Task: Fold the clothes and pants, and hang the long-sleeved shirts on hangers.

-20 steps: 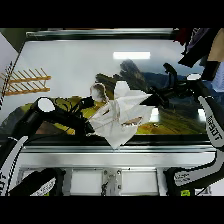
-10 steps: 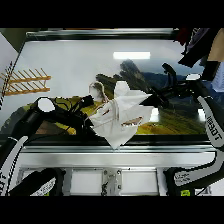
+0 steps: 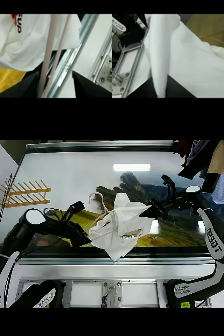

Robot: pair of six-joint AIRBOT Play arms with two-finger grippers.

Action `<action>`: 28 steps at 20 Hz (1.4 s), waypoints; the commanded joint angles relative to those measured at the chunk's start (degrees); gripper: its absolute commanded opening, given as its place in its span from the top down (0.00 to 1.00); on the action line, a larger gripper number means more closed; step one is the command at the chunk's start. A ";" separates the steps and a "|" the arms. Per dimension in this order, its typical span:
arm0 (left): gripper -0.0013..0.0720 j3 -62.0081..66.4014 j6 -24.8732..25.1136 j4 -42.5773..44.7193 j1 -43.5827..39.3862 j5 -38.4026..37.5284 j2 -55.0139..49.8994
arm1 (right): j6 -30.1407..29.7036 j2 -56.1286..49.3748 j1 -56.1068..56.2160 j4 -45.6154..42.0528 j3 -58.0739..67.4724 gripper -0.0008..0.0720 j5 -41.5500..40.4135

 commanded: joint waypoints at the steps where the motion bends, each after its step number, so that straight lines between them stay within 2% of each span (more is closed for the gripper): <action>1: 0.38 0.00 -3.78 0.04 4.63 1.57 4.35 | 1.05 0.02 -0.04 0.07 0.04 0.97 -1.46; 6: 0.38 0.00 -9.86 0.07 12.68 7.48 10.91 | 2.36 0.26 -0.04 0.59 0.04 0.97 -1.81; 8: 0.38 -0.02 -12.24 0.26 16.39 8.59 13.55 | 2.36 1.07 -0.17 3.50 0.04 0.97 -1.84; 12: 0.38 -2.25 -26.82 5.73 23.65 8.90 15.89 | 2.58 5.01 -1.81 7.74 0.04 0.97 -2.56; 15: 0.37 -11.13 -27.71 2.45 25.49 9.16 16.22 | 3.67 9.18 -3.67 7.72 0.04 0.97 -7.89; 16: 0.19 -14.91 -27.80 -0.85 24.96 10.29 16.20 | 3.67 10.34 -3.93 7.72 0.04 0.97 -9.42; 17: 0.12 -18.14 -28.20 -4.26 23.80 12.22 15.82 | 3.67 11.19 -3.96 7.72 0.04 0.97 -10.38; 19: 0.12 -23.04 -28.17 -10.56 19.58 17.42 13.33 | 3.69 11.98 -3.80 7.74 0.04 0.97 -11.54; 23: 0.12 -25.99 -28.11 -22.77 4.98 31.58 4.24 | 6.25 11.98 -3.80 7.69 0.04 0.97 -12.15; 27: 0.13 -20.96 -28.24 -23.54 -6.80 39.50 -5.29 | 8.61 12.28 -3.80 7.52 0.04 0.97 -12.13; 28: 0.26 -19.43 -28.92 -23.45 -7.74 39.74 -7.72 | 8.68 12.70 -3.74 7.43 0.02 0.97 -12.11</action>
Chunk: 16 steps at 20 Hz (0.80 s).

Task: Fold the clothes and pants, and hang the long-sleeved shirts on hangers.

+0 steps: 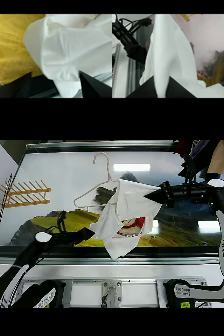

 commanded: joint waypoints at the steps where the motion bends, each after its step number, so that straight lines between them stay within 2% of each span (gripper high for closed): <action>1: 0.41 3.85 -1.42 -2.21 -6.03 5.70 -8.26 | 2.40 1.31 0.15 -0.35 0.04 0.97 -0.24; 2: 0.53 4.72 -1.53 -1.81 -5.55 5.57 -9.70 | 3.39 2.12 0.37 -0.92 -0.02 0.97 -0.31; 4: 0.95 6.21 -1.16 -1.57 -3.26 3.89 -11.58 | 3.61 4.26 0.85 -2.38 -1.07 0.97 -0.70; 6: 0.96 8.35 0.20 0.33 0.70 0.87 -11.69 | 4.24 7.06 2.34 -2.40 -4.37 0.97 -3.45; 8: 0.96 11.58 -0.02 6.97 5.68 -3.15 -10.32 | 5.14 10.62 4.79 -2.14 -9.33 0.97 -8.81; 11: 0.96 16.11 -1.97 15.41 14.49 -8.11 -6.91 | 7.17 16.70 10.45 1.70 -16.65 0.97 -22.58; 13: 0.96 16.63 -1.95 17.35 19.89 -9.62 -4.07 | 7.19 19.45 15.13 1.66 -18.58 0.97 -30.60; 16: 0.96 16.52 -1.92 21.16 23.19 -13.57 -0.76 | 7.19 20.09 21.20 2.51 -18.69 0.97 -38.51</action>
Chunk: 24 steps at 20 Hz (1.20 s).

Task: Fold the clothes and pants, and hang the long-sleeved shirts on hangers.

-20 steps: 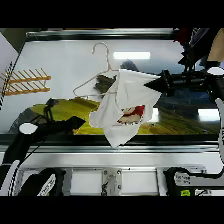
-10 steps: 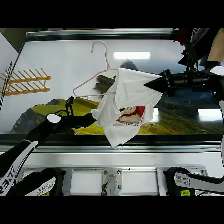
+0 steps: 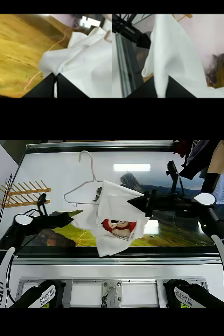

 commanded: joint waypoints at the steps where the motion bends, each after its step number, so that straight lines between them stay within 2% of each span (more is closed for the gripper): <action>1: 0.95 0.68 -0.31 5.16 4.26 -5.27 3.96 | 0.50 1.81 6.80 1.05 -1.55 0.97 -12.24; 2: 0.66 0.70 -0.33 4.90 4.26 -5.70 5.14 | 0.48 1.77 7.78 1.07 -1.55 0.97 -13.16; 3: 0.19 0.70 -0.85 4.50 4.26 -5.57 6.69 | 0.48 1.77 8.50 1.05 -1.55 0.97 -13.40; 4: 0.23 0.74 -2.23 4.59 4.26 -5.25 8.52 | 0.52 1.79 8.66 1.07 -1.55 0.97 -13.09; 8: 0.23 0.59 -8.44 5.46 1.46 -4.83 17.16 | 0.50 1.77 8.81 1.05 -1.55 0.97 -13.14; 11: 0.23 0.59 -17.88 13.38 -8.85 0.15 20.13 | 0.50 1.77 8.81 1.05 -1.55 0.97 -13.11; 13: 0.23 0.61 -25.86 20.00 -17.07 5.42 19.10 | 0.52 1.77 8.81 1.07 -1.55 0.97 -13.11; 15: 0.23 0.63 -31.23 23.63 -23.74 9.35 16.13 | 0.52 1.79 8.81 1.07 -1.55 0.97 -13.09; 19: 0.23 0.63 -37.86 27.34 -29.81 13.70 10.23 | 0.52 1.79 8.81 1.05 -1.55 0.97 -12.74; 24: 0.23 0.63 -38.40 27.56 -29.90 14.14 8.13 | 0.52 1.77 8.81 1.03 -1.55 0.97 -12.66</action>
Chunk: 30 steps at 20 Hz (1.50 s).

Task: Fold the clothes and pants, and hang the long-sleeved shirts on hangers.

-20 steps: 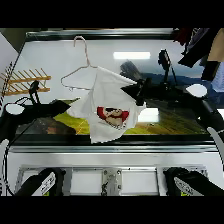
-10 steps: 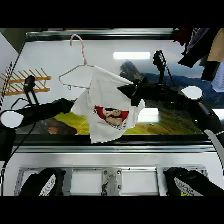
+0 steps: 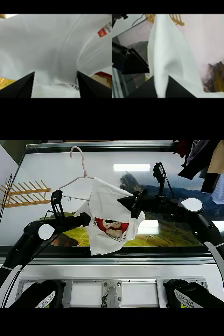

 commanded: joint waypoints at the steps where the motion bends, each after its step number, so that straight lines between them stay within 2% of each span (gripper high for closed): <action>1: 0.23 0.02 -1.95 1.14 -0.90 1.68 -1.66 | 0.00 0.02 0.04 -0.04 -0.02 0.97 0.22; 4: 0.23 0.02 -1.97 1.16 -0.90 1.75 -4.15 | 0.00 0.04 0.07 -0.02 -0.02 0.97 0.24; 5: 0.38 0.02 -2.43 1.16 -0.90 2.08 -5.29 | 0.02 0.04 0.07 0.00 -0.02 0.97 0.24; 6: 0.69 0.02 -2.38 1.22 -0.87 2.84 -6.12 | 0.04 0.04 0.07 0.02 -0.02 0.97 0.24; 7: 0.91 0.02 -2.38 1.20 -0.70 3.80 -6.54 | 0.11 0.07 0.07 0.04 0.00 0.97 0.24; 8: 0.96 0.04 -2.38 1.05 0.02 4.04 -6.36 | 1.55 0.24 0.04 0.04 0.00 0.97 0.22; 10: 0.96 0.02 -2.08 1.25 3.32 2.01 -4.15 | 4.63 1.42 -0.11 -0.13 0.00 0.97 0.17; 13: 0.96 0.02 1.66 1.03 12.44 -2.97 1.53 | 7.45 3.87 -0.68 -0.13 0.00 0.97 0.22; 18: 0.96 0.04 10.58 -6.12 21.44 -8.28 6.86 | 12.04 5.64 -0.66 -0.09 0.00 0.97 0.22; 24: 0.96 4.66 13.27 -9.22 22.43 -15.89 1.29 | 11.93 6.69 -0.66 3.82 0.00 0.97 0.20; 30: 0.96 10.84 14.27 -9.62 22.43 -18.93 -3.41 | 8.87 6.82 -0.66 10.23 0.00 0.97 0.22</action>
